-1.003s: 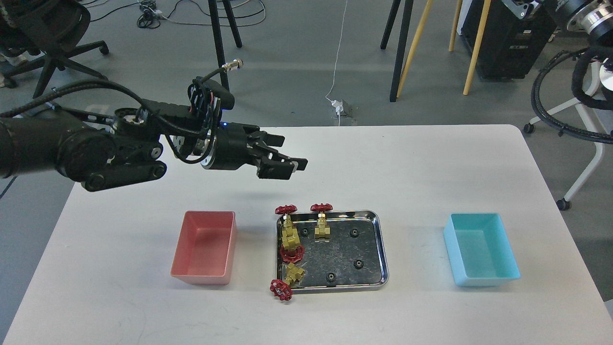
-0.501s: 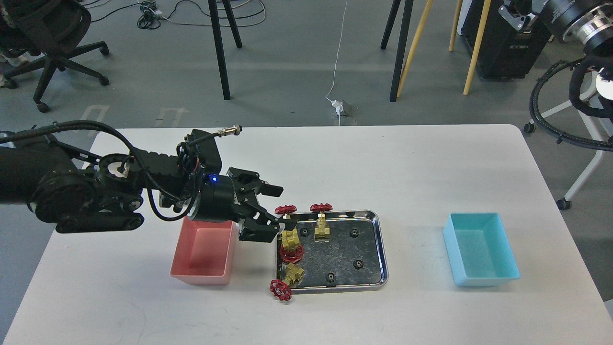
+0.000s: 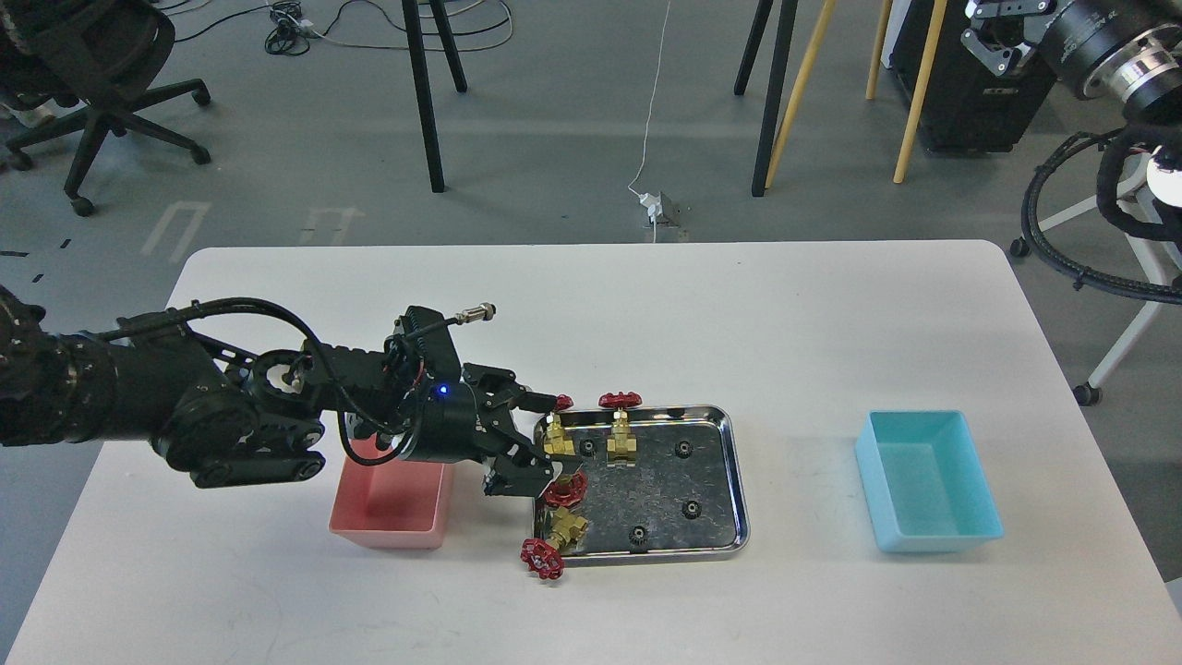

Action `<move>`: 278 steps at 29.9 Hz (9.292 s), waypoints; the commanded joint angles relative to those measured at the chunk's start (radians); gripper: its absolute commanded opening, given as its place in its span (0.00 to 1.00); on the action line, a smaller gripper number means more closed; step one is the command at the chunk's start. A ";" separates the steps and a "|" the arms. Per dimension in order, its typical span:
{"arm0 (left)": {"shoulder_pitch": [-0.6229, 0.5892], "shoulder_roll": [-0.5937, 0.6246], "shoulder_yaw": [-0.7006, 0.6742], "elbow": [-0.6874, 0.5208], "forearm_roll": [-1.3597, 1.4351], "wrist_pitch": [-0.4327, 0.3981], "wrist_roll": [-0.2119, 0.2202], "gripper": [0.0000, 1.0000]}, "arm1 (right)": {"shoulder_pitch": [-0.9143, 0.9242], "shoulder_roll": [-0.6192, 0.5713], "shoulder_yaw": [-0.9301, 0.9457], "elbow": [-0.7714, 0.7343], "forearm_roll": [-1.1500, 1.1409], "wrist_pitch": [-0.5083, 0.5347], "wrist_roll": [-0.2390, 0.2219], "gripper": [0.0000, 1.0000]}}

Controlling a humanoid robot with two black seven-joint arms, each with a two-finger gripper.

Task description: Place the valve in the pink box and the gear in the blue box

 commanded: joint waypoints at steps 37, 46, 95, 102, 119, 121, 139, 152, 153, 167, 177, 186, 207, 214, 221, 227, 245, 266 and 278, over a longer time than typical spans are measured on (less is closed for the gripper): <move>0.122 -0.060 0.008 0.130 -0.001 -0.001 0.000 0.61 | -0.034 0.000 0.000 0.003 0.000 0.000 0.001 1.00; 0.123 -0.066 0.007 0.131 -0.001 -0.001 0.000 0.57 | -0.043 0.000 0.000 0.003 0.002 0.000 0.001 1.00; 0.048 0.484 -0.115 -0.157 0.160 0.023 0.000 0.14 | -0.067 0.004 0.009 -0.002 0.002 0.000 0.005 1.00; 0.114 0.509 -0.113 -0.157 0.168 0.065 0.000 0.14 | -0.067 0.003 0.009 -0.002 0.000 0.000 0.005 1.00; 0.148 0.514 -0.159 -0.153 0.168 0.069 0.000 0.62 | -0.072 0.003 0.005 0.002 0.000 0.000 0.010 1.00; 0.148 0.517 -0.173 -0.153 0.167 0.068 0.000 0.68 | -0.072 0.001 -0.001 0.003 -0.001 0.000 0.010 1.00; 0.156 0.529 -0.637 -0.286 -0.368 -0.007 0.000 0.77 | 0.019 0.001 -0.271 0.288 -0.766 0.000 0.012 1.00; 0.390 0.230 -1.225 -0.323 -0.843 -0.246 0.000 0.79 | 0.225 0.001 -0.677 0.748 -1.256 0.000 0.012 1.00; 0.412 0.212 -1.254 -0.323 -0.843 -0.263 0.000 0.79 | 0.248 0.003 -0.711 0.765 -1.273 0.000 0.012 1.00; 0.495 0.130 -1.313 -0.321 -0.841 -0.299 0.000 0.81 | 0.285 0.271 -0.991 0.784 -1.491 0.000 0.012 0.98; 0.519 0.109 -1.311 -0.321 -0.841 -0.299 0.000 0.82 | 0.227 0.365 -1.052 0.626 -1.572 0.000 0.001 0.66; 0.527 0.096 -1.311 -0.321 -0.840 -0.299 0.000 0.82 | 0.206 0.392 -1.052 0.597 -1.572 0.000 -0.005 0.59; 0.548 0.098 -1.314 -0.320 -0.840 -0.299 0.000 0.82 | 0.173 0.435 -1.104 0.571 -1.574 0.000 -0.024 0.57; 0.548 0.096 -1.314 -0.317 -0.840 -0.299 0.000 0.82 | 0.166 0.435 -1.115 0.569 -1.574 0.000 -0.024 0.57; 0.554 0.096 -1.314 -0.315 -0.840 -0.299 0.000 0.82 | 0.158 0.435 -1.115 0.568 -1.577 0.000 -0.024 0.54; 0.554 0.096 -1.316 -0.314 -0.840 -0.299 0.000 0.82 | 0.155 0.435 -1.115 0.565 -1.578 0.000 -0.024 0.43; 0.567 0.095 -1.314 -0.312 -0.838 -0.299 0.000 0.83 | 0.170 0.435 -1.090 0.558 -1.569 0.000 -0.024 0.08; 0.568 0.044 -1.314 -0.311 -0.837 -0.299 0.000 0.84 | 0.194 -0.210 -0.945 0.779 -1.638 0.000 -0.064 0.07; 0.568 0.021 -1.313 -0.311 -0.834 -0.299 0.000 0.84 | 0.098 -0.307 -0.903 0.815 -1.652 0.000 -0.094 0.40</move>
